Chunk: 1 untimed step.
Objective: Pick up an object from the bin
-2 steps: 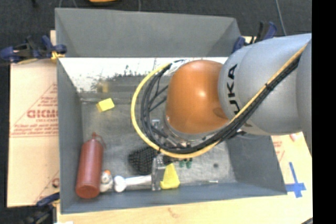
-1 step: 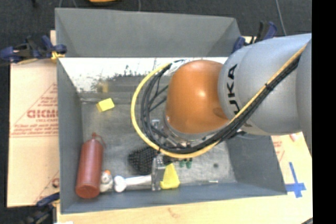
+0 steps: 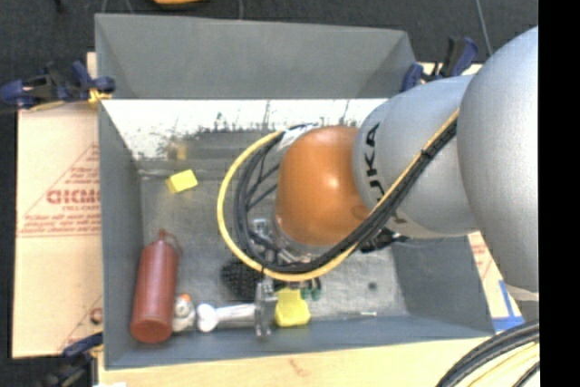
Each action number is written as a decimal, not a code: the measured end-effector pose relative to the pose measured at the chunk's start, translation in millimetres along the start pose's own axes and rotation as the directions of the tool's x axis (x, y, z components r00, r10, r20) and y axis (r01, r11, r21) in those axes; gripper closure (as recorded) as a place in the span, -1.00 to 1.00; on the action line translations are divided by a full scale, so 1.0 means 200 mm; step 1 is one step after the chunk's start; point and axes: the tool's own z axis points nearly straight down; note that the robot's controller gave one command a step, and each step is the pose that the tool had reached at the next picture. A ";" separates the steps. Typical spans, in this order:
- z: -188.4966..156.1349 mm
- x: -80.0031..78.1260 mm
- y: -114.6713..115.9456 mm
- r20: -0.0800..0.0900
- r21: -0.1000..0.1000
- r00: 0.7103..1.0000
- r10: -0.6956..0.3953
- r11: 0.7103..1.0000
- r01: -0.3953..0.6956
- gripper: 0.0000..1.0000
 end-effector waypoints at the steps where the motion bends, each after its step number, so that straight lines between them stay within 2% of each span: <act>1: 0.25 -0.02 -0.03 0.011 -0.005 1.000 0.012 1.000 -0.012 -1.00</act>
Offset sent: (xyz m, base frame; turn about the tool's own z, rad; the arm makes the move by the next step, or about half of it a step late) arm 0.0170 -0.0007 -0.0606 -0.0537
